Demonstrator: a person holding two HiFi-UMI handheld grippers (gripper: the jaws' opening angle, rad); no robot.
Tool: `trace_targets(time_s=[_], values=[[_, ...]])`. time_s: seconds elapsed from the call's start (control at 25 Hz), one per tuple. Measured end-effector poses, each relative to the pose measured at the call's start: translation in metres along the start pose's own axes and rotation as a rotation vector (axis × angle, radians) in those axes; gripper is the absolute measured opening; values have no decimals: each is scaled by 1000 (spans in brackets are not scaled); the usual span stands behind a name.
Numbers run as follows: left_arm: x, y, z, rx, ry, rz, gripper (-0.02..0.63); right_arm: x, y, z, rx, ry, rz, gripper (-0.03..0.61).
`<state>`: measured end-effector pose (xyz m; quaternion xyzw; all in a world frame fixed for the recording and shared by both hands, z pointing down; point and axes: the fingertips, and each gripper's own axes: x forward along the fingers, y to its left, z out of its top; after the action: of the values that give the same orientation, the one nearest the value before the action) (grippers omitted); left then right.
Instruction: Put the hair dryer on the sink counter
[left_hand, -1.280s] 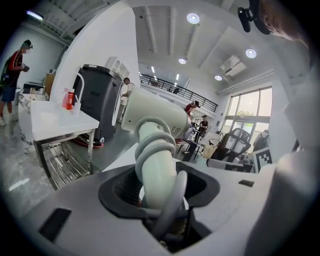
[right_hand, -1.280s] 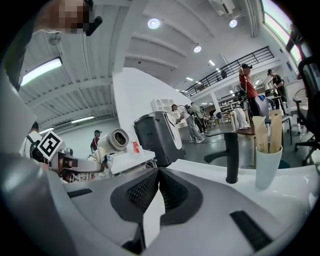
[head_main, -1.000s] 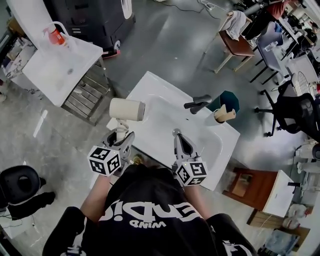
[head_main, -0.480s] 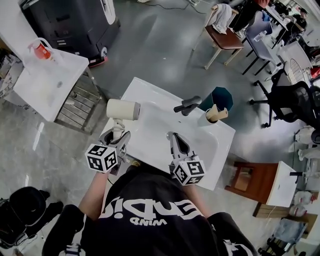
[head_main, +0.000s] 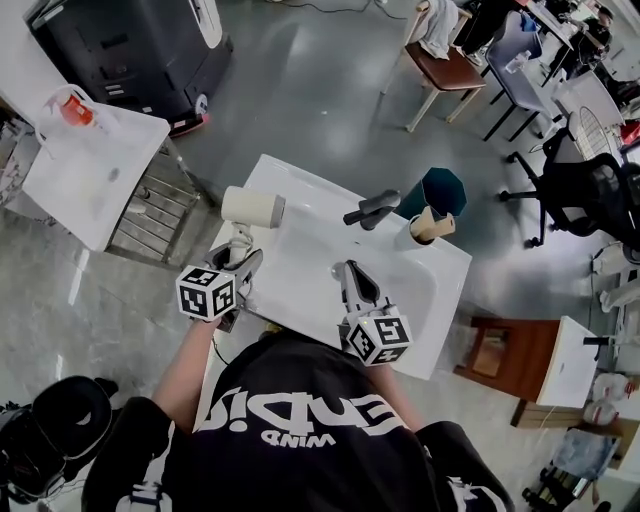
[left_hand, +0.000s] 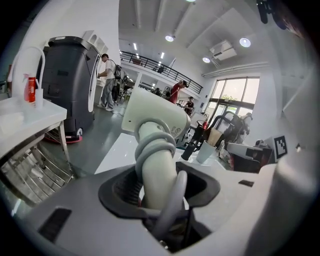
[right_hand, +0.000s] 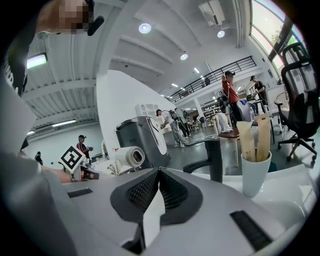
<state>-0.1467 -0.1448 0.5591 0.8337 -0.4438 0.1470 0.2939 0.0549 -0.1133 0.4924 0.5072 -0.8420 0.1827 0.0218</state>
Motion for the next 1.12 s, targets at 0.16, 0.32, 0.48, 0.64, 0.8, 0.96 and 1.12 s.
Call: trace_targets(time_s=[0.16,0.32,0.48,0.64,0.8,0.96,1.12], values=[[16,10,-1,14,37,-11,210,3,0,-2,4,8,-2,23],[33,22,-3,33,88,-23,210,6,0,-5,6,18,-1,23],[50,34,-5,52,135,-32,212,8,-2,-8,10,26,-3,23],[65,43,-7,59,174,-35,212,10,-2,-12,15,36,-5,24],[79,55,-9,67,212,-36,210,14,-1,-14,18,45,-4,23],[92,64,-12,80,262,-39,210,16,-3,-13,20,53,-9,23],[106,71,-18,63,300,-42,212,18,-9,-16,23,57,-21,23]])
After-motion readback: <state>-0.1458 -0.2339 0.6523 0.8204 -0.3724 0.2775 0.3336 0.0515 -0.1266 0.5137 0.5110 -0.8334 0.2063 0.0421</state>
